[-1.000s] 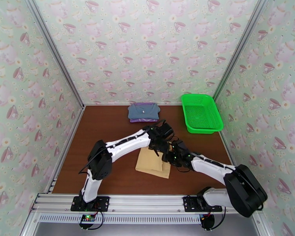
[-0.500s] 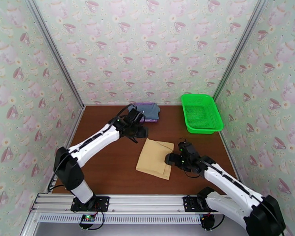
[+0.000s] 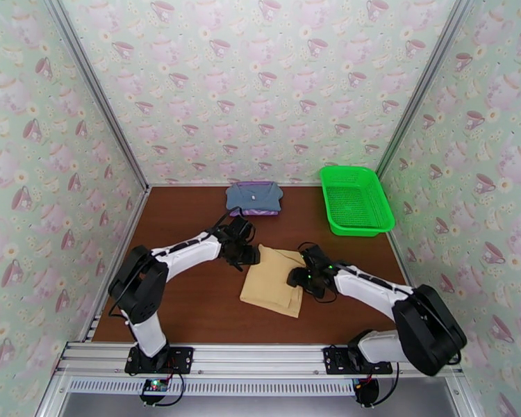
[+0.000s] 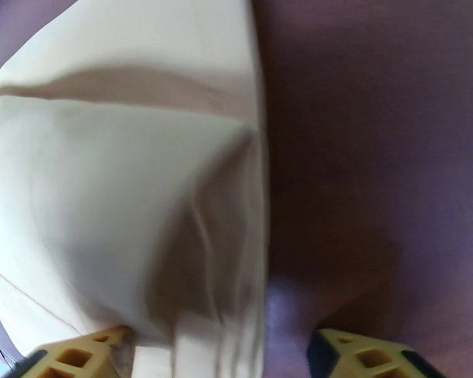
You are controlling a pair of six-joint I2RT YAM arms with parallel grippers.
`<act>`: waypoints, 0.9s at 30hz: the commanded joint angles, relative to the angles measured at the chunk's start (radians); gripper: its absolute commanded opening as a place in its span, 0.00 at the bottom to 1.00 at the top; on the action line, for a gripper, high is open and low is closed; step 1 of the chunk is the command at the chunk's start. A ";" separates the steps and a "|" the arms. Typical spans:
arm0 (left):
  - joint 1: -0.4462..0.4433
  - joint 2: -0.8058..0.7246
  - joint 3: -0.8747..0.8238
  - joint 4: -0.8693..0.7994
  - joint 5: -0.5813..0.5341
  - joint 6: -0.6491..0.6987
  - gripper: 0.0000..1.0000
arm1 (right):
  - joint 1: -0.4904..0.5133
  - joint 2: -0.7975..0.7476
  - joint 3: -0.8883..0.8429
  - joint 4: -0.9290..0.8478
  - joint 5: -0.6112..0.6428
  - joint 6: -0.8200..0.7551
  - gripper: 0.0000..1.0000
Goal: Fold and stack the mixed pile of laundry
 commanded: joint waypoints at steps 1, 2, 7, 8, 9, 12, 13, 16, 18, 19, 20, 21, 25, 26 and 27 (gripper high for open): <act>0.003 -0.117 -0.059 0.019 0.001 -0.025 0.59 | 0.023 0.144 0.020 0.204 -0.075 -0.030 0.51; 0.007 -0.152 -0.082 0.009 -0.008 -0.027 0.59 | 0.023 0.172 0.046 0.187 -0.068 -0.057 0.46; 0.015 -0.331 -0.154 -0.079 -0.061 -0.030 0.60 | 0.008 0.313 0.239 0.064 -0.073 -0.347 0.42; 0.016 -0.364 -0.161 -0.099 -0.070 -0.032 0.60 | 0.003 0.352 0.298 0.021 -0.077 -0.426 0.42; 0.017 -0.399 -0.162 -0.120 -0.081 -0.034 0.60 | -0.001 0.399 0.374 -0.030 -0.081 -0.522 0.42; 0.017 -0.481 -0.163 -0.180 -0.108 -0.044 0.61 | -0.002 0.541 0.607 -0.173 -0.087 -0.769 0.43; 0.017 -0.504 -0.163 -0.200 -0.119 -0.048 0.61 | -0.003 0.584 0.682 -0.208 -0.091 -0.830 0.40; 0.016 -0.550 -0.163 -0.250 -0.162 -0.061 0.61 | -0.004 0.693 0.879 -0.270 -0.170 -0.973 0.36; 0.019 -0.556 -0.161 -0.275 -0.193 -0.064 0.62 | -0.002 0.750 0.992 -0.295 -0.245 -1.034 0.35; 0.018 -0.549 -0.151 -0.286 -0.206 -0.060 0.62 | -0.003 0.778 1.046 -0.302 -0.267 -1.050 0.35; 0.020 -0.538 -0.138 -0.290 -0.213 -0.051 0.62 | -0.003 0.800 1.094 -0.308 -0.277 -1.057 0.36; 0.023 -0.517 -0.125 -0.291 -0.222 -0.039 0.62 | -0.003 0.823 1.146 -0.318 -0.278 -1.058 0.37; 0.051 -0.384 -0.035 -0.300 -0.262 0.033 0.65 | -0.003 0.834 1.254 -0.374 -0.233 -1.009 0.56; 0.065 -0.349 -0.011 -0.298 -0.268 0.054 0.66 | -0.003 0.811 1.248 -0.374 -0.204 -0.988 0.59; 0.084 -0.311 0.019 -0.292 -0.273 0.080 0.68 | -0.004 0.776 1.229 -0.370 -0.176 -0.958 0.62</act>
